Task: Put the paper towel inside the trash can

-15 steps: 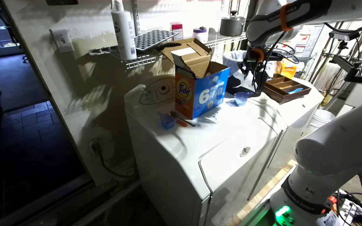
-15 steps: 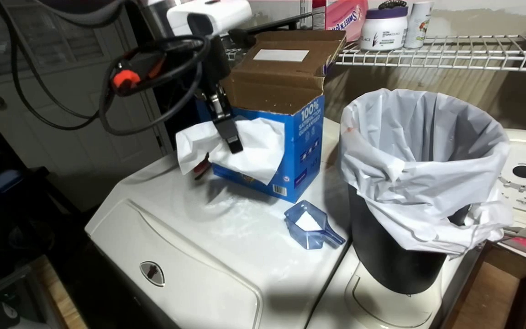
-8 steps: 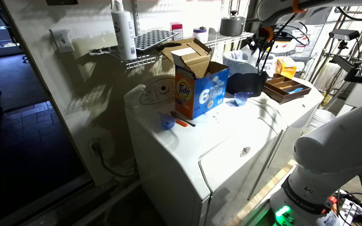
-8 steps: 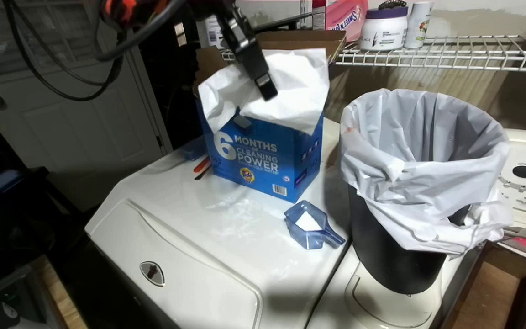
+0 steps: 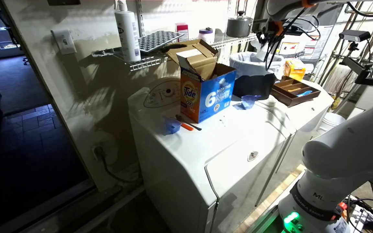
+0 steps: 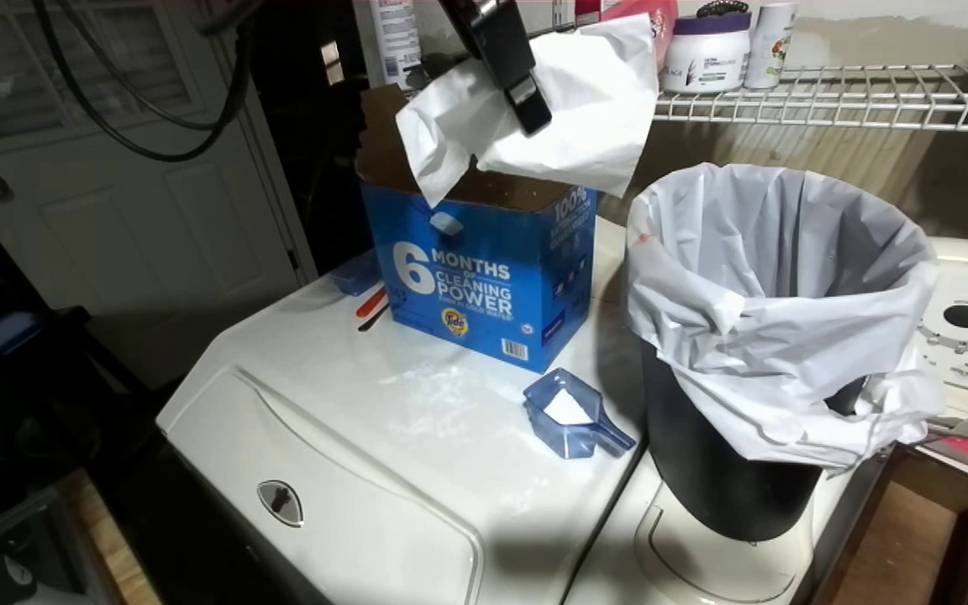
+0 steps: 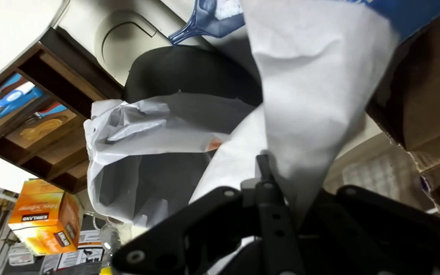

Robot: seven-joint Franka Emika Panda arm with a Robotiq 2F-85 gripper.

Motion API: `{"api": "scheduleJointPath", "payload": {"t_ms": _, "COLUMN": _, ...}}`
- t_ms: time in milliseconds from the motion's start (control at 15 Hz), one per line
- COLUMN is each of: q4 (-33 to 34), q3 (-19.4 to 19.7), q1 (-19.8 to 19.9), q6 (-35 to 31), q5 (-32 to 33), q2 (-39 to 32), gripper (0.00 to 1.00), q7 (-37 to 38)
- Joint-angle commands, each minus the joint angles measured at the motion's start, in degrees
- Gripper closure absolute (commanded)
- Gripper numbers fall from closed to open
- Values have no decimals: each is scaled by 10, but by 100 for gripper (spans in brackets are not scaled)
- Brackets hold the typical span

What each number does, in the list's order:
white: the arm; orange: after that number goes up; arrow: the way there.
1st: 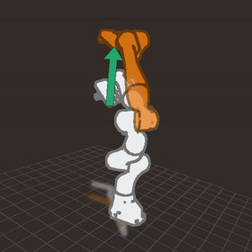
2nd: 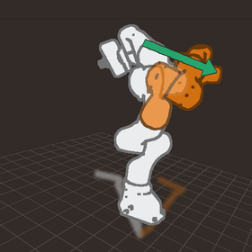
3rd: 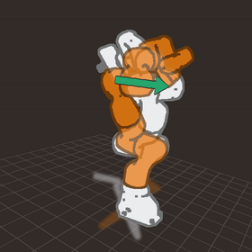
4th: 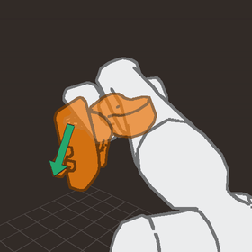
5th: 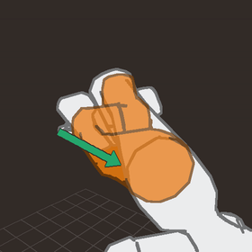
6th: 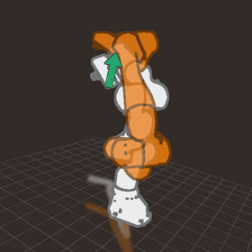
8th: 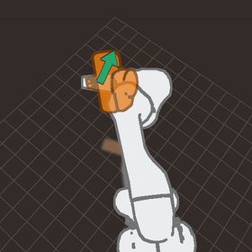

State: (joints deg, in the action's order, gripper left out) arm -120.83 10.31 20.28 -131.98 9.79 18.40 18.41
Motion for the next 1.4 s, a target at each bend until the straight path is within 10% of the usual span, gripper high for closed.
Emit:
{"api": "scheduleJointPath", "payload": {"t_ms": 0, "q4": -1, "q3": 14, "q1": -14, "q6": -4, "q5": -17, "q2": -23, "gripper": 99, "q7": -25}}
{"api": "scheduleJointPath", "payload": {"t_ms": 1333, "q4": 177, "q3": 86, "q1": -3, "q6": -145, "q5": -112, "q2": -240, "gripper": 99, "q7": -35}}
